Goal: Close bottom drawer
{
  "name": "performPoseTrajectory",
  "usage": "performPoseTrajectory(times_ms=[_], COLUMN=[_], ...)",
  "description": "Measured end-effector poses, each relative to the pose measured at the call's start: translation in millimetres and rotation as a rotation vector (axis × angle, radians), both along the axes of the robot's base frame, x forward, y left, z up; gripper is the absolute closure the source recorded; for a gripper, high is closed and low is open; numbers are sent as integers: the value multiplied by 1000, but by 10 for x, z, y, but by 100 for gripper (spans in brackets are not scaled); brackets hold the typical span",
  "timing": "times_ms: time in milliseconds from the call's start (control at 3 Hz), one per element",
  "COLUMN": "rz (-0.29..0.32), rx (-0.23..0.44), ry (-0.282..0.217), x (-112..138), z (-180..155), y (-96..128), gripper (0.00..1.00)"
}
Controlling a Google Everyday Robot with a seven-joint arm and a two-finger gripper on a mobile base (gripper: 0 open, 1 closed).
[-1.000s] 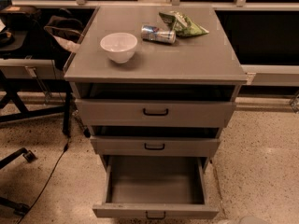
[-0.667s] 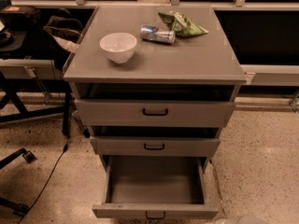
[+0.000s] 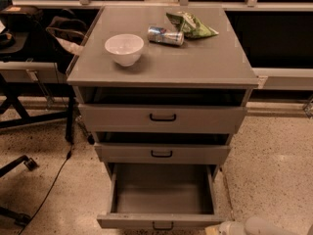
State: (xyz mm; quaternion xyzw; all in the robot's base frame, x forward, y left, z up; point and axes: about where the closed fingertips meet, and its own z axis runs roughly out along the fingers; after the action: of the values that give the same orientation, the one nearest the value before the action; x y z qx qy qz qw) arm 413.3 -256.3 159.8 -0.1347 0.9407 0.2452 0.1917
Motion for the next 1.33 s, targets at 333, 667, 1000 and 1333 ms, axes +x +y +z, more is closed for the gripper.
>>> performPoseTrajectory(times_ms=[333, 667, 1000, 1333], rz=[109, 180, 230, 267], rx=[60, 116, 131, 137], ry=[-33, -55, -90, -126], x=[171, 354, 573, 787], z=[2, -36, -27, 26], y=[122, 186, 239, 326], gripper=[100, 100, 100, 100])
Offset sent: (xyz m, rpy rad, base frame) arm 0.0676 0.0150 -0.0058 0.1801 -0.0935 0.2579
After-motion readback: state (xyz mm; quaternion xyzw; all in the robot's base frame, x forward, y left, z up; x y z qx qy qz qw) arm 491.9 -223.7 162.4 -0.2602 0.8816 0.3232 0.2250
